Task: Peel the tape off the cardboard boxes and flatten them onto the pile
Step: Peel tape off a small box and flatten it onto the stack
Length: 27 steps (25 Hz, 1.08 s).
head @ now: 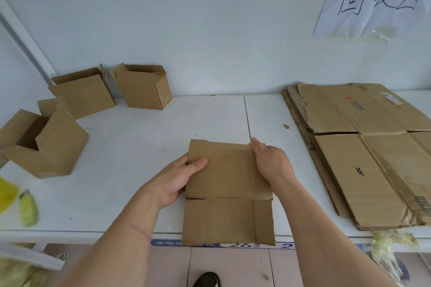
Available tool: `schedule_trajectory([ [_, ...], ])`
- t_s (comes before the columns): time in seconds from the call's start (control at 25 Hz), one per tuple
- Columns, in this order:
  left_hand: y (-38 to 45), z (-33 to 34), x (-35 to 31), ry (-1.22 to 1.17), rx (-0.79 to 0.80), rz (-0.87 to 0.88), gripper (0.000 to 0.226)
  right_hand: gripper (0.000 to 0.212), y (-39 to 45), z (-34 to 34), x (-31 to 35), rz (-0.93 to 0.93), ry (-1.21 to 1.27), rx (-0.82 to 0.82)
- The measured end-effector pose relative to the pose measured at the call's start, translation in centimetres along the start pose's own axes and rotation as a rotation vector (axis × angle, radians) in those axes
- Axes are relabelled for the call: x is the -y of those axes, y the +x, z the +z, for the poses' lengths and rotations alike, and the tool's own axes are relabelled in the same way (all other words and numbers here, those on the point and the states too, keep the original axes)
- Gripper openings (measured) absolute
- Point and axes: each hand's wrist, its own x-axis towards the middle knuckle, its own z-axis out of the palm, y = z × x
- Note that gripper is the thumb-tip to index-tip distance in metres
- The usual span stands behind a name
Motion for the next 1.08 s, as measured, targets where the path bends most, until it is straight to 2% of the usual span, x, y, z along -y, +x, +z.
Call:
schedule_trajectory([
  [0.12, -0.3, 0.6, -1.2, 0.023, -0.096, -0.056, 0.035, 0.035, 0.0, -0.6, 0.2, 0.06, 0.223, 0.133],
  [0.28, 0.0, 0.7, -0.9, 0.171, -0.236, 0.031, 0.049, 0.045, -0.3, -0.8, 0.1, 0.121, 0.255, 0.253],
  [0.48, -0.7, 0.5, -0.8, 0.177, -0.239, 0.068, 0.047, 0.048, -0.6, -1.2, -0.4, 0.231, 0.357, 0.4],
  [0.64, -0.7, 1.0, -0.3, 0.194, -0.225, 0.102, 0.047, 0.047, -0.4, -0.8, -0.9, 0.306, 0.58, 0.371],
  [0.88, 0.5, 0.5, 0.7, 0.199, -0.189, 0.141, 0.046, 0.045, 0.0, 0.7, -1.0, 0.381, 0.683, 0.236],
  [1.0, 1.1, 0.4, 1.0, 0.276, -0.207, 0.174, 0.04, 0.041, 0.5, 1.0, -0.9, 0.326, 0.727, 0.164],
  [1.08, 1.2, 0.6, 0.5, 0.44, -0.291, 0.21, 0.035, 0.044, 0.6, 1.0, -0.9, 0.3, 0.756, 0.155],
])
